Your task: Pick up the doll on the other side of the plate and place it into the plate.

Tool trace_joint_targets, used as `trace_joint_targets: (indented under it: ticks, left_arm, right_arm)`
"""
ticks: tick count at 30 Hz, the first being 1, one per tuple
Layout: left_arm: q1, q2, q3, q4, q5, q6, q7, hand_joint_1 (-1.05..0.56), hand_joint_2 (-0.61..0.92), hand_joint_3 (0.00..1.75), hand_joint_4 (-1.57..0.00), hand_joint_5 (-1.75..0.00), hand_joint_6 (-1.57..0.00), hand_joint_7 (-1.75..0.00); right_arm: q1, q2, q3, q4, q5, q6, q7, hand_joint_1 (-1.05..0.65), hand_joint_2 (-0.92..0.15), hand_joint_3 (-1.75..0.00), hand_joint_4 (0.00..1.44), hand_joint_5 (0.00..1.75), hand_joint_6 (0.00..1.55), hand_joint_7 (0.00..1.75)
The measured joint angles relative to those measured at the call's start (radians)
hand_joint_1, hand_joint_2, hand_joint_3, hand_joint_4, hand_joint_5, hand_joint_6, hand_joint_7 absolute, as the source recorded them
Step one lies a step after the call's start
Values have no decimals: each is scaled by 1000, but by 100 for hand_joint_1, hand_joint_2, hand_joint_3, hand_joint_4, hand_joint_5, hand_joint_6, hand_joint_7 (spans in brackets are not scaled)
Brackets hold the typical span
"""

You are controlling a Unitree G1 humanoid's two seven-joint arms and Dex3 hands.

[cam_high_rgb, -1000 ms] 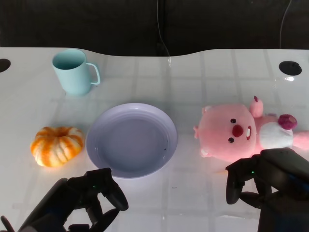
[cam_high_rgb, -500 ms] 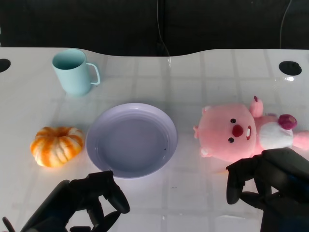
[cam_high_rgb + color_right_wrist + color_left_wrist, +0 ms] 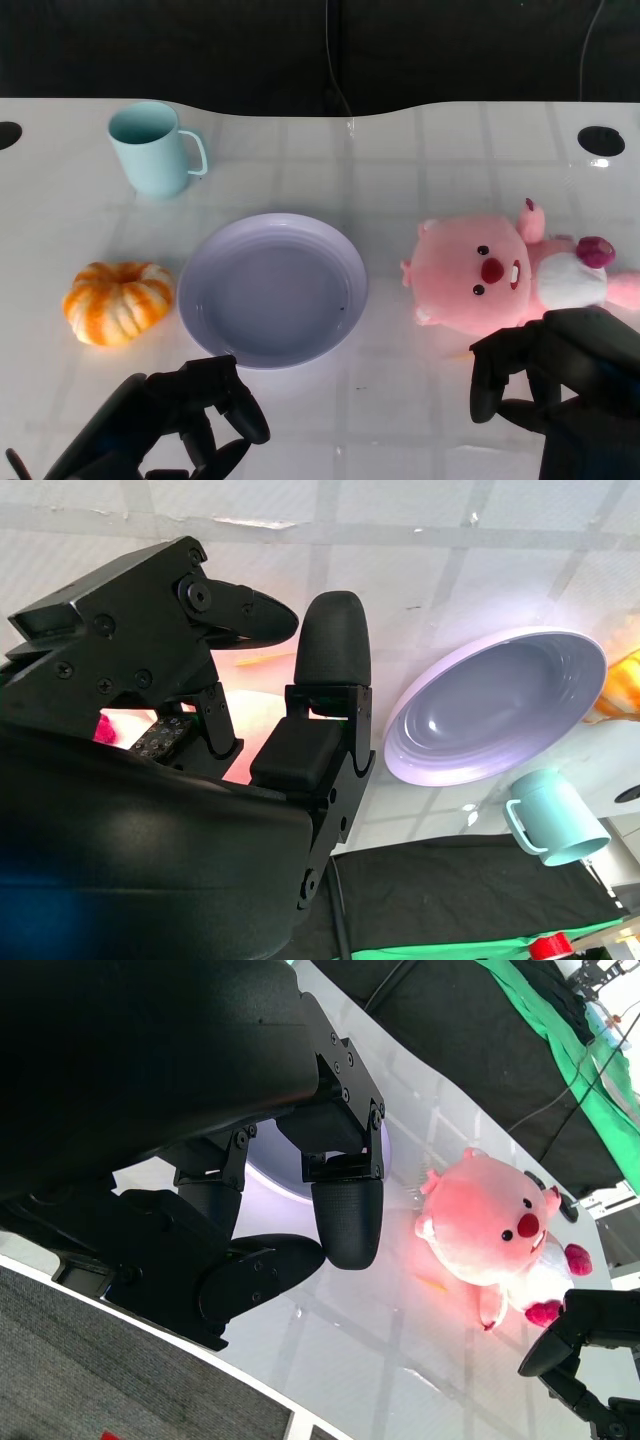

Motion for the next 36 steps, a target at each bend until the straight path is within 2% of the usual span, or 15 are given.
trace_joint_targets:
  ticks: [2, 5, 8, 11, 13, 15, 16, 21, 25, 28, 36]
  left_arm:
    - [0, 0, 0, 0, 0, 0, 0, -22, 66, 81, -57, -174, -64, -131]
    - [0, 0, -2, 0, 2, 0, 0, -23, 67, 80, -58, -175, -64, -131]
    - [0, 0, -3, 1, 4, -9, 0, -22, 67, 79, -58, -175, -64, -131]
    - [0, 0, -5, 2, 6, -14, 0, -23, 68, 79, -59, -175, -64, -131]
    - [0, -1, -5, 2, 6, -14, 0, -23, 68, 78, -59, -175, -64, -131]
    - [0, -1, -5, 1, 6, -14, 0, -23, 68, 77, -60, -175, -64, -131]
    - [0, -1, -5, 1, 6, -14, 0, -23, 68, 77, -60, -175, -64, -131]
    - [0, -2, -7, 2, 8, -14, 0, -23, 69, 75, -59, -175, -65, -130]
    - [0, -2, -13, 1, 12, -10, 0, -23, 70, 73, -58, -175, -65, -130]
    - [0, -2, -17, 1, 20, -9, 0, -23, 71, 73, -60, -175, -65, -130]
    - [-7, -10, -21, 7, 28, -9, 0, -24, 71, 72, -58, -175, -65, -130]
  right_arm:
    - [0, 0, 0, 0, 1, -1, -5, -10, -55, -81, 88, 148, 91, 98]
    - [1, 0, -3, -2, 1, 0, -11, -9, -56, -76, 87, 138, 91, 92]
    - [4, 15, -17, -5, 4, 1, -43, -7, -58, -68, 80, 131, 88, 78]
    - [7, 34, -36, -11, 5, -2, -83, -9, -60, -62, 68, 109, 73, 54]
    - [9, 44, -45, -26, 5, -8, -107, -14, -67, -47, 60, 90, 64, 36]
    - [9, 50, -56, -49, 5, -10, -116, -22, -81, -21, 50, 72, 54, 20]
    - [9, 50, -66, -57, 5, -9, -120, -26, -84, -15, 47, 68, 51, 16]
    - [9, 51, -98, -92, -14, 9, -142, -44, -87, -3, 38, 66, 41, 8]
    - [5, 44, -113, -118, -58, 38, -141, -58, -88, -1, 14, 60, 28, 1]
    - [-5, 20, -117, -156, -119, 99, -104, -67, -88, 0, 2, 57, 18, 0]
    - [-49, -21, -115, -212, -293, 226, -14, -81, -88, -1, 0, 45, 10, 0]
